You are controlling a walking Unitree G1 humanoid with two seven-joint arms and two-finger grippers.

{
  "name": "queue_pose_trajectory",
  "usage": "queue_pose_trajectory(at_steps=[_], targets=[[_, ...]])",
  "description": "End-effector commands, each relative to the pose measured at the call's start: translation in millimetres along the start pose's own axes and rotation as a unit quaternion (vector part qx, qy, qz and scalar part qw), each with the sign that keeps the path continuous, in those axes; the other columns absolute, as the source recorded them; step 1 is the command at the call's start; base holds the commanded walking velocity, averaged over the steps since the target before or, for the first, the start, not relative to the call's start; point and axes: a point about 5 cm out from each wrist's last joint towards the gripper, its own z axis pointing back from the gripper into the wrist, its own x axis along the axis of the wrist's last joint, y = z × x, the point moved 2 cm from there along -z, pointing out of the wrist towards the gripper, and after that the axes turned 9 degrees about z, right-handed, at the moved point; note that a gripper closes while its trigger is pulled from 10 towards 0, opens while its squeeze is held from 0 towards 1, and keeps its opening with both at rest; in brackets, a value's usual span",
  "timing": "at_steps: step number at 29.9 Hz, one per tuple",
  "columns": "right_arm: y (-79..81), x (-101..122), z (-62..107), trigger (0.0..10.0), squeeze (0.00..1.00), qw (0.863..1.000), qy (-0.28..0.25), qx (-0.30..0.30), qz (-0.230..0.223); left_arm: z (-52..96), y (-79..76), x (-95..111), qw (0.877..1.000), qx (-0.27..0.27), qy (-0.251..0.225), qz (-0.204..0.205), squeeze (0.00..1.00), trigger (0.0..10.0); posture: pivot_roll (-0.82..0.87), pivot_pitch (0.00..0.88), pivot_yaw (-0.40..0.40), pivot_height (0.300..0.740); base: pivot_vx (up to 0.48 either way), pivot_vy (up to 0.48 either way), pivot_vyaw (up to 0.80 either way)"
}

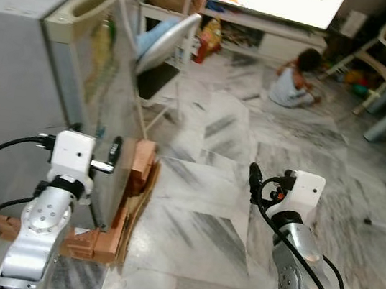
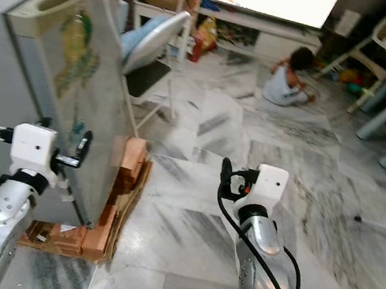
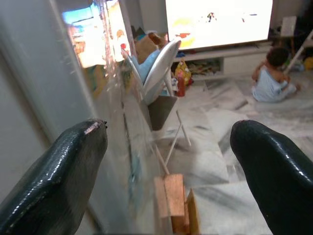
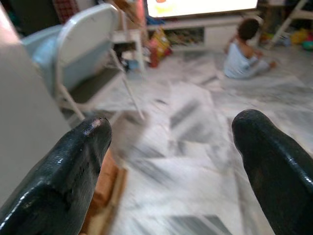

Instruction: Restocking fridge

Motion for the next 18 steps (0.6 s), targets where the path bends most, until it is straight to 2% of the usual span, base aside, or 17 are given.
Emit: queue_pose_trajectory(at_steps=[1, 5, 11, 13, 15, 18], targets=[[3.5, 4.2, 0.1, 10.0, 0.00, 1.000, -0.004, 0.006, 0.000, -1.4, 15.7, -5.1, 0.999, 0.038, 0.016, -0.004, 0.00, 10.0, 0.08, 0.031, -0.067, 0.740, 0.000, 0.000, 0.00], [10.2, -3.0, 5.7, 10.0, 0.00, 1.000, 0.010, 0.018, 0.000, -8.5, 26.1, -7.3, 0.998, 0.063, 0.021, 0.011, 0.00, 10.0, 0.07, 0.042, -0.070, 0.740, 0.000, 0.000, 0.00], [13.1, -5.7, 10.8, 10.0, 0.00, 1.000, 0.019, 0.023, 0.003, -24.2, 29.1, -8.0, 0.997, 0.071, 0.025, 0.013, 0.00, 10.0, 0.05, 0.062, -0.065, 0.740, 0.000, 0.000, 0.00], [7.4, -6.7, 11.6, 10.0, 0.00, 1.000, 0.023, 0.014, 0.006, -31.8, 25.8, -7.4, 0.998, 0.054, 0.029, 0.032, 0.00, 10.0, 0.04, 0.070, -0.060, 0.740, 0.000, 0.000, 0.00], [7.4, -6.7, 11.6, 10.0, 0.00, 1.000, 0.023, 0.014, 0.006, -31.8, 25.8, -7.4, 0.998, 0.054, 0.029, 0.032, 0.00, 10.0, 0.04, 0.070, -0.060, 0.740, 0.000, 0.000, 0.00], [7.5, -7.7, 12.7, 10.0, 0.00, 0.999, 0.028, 0.013, 0.007, -35.8, 14.0, -10.1, 0.998, 0.016, 0.043, 0.051, 0.00, 10.0, 0.04, 0.074, -0.057, 0.740, 0.000, 0.000, 0.00]])
